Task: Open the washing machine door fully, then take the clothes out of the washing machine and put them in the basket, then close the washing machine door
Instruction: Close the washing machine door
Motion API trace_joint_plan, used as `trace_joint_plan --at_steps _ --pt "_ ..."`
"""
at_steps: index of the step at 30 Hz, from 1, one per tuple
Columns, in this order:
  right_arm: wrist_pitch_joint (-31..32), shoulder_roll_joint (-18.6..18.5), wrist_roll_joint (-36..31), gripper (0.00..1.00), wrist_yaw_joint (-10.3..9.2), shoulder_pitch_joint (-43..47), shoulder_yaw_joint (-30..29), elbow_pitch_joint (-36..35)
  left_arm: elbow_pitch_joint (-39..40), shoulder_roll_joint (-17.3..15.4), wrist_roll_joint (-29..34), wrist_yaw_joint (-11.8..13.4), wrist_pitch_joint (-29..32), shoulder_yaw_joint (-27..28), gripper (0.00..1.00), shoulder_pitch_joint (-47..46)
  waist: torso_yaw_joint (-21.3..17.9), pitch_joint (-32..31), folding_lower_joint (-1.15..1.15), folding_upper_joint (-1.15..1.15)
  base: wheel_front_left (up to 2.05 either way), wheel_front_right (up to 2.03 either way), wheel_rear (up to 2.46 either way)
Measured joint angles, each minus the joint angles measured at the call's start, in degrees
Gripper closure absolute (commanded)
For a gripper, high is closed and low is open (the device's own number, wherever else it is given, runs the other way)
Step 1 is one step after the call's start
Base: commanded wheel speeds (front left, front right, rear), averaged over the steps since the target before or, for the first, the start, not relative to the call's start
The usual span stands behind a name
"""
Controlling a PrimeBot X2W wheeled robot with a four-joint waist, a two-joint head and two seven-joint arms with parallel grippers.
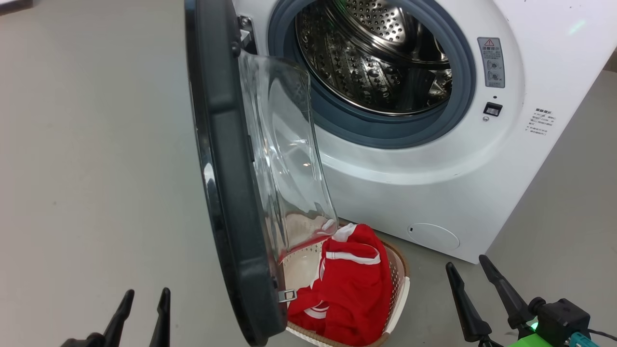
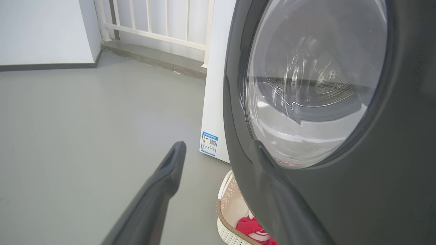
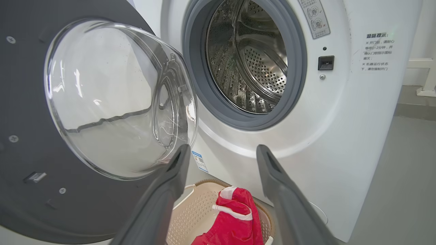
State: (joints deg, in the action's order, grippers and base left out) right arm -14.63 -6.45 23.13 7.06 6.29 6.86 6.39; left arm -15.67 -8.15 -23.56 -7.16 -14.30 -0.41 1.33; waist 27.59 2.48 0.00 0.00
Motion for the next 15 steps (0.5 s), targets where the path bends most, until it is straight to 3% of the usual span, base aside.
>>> trace_joint_plan --at_steps 7,15 --pt "0.00 -0.08 0.00 0.00 0.00 -0.03 -0.47 -0.33 3.43 3.11 12.65 -0.01 0.00 2.91 0.00 2.35 -0.22 0.04 0.01 0.00 0.00 0.00 0.00" --pt "0.00 -0.15 0.00 0.00 0.00 -0.04 -0.83 -0.35 3.13 4.49 15.59 -0.01 0.00 3.96 0.00 2.58 -0.17 -0.06 0.00 0.00 0.00 0.00 0.00"
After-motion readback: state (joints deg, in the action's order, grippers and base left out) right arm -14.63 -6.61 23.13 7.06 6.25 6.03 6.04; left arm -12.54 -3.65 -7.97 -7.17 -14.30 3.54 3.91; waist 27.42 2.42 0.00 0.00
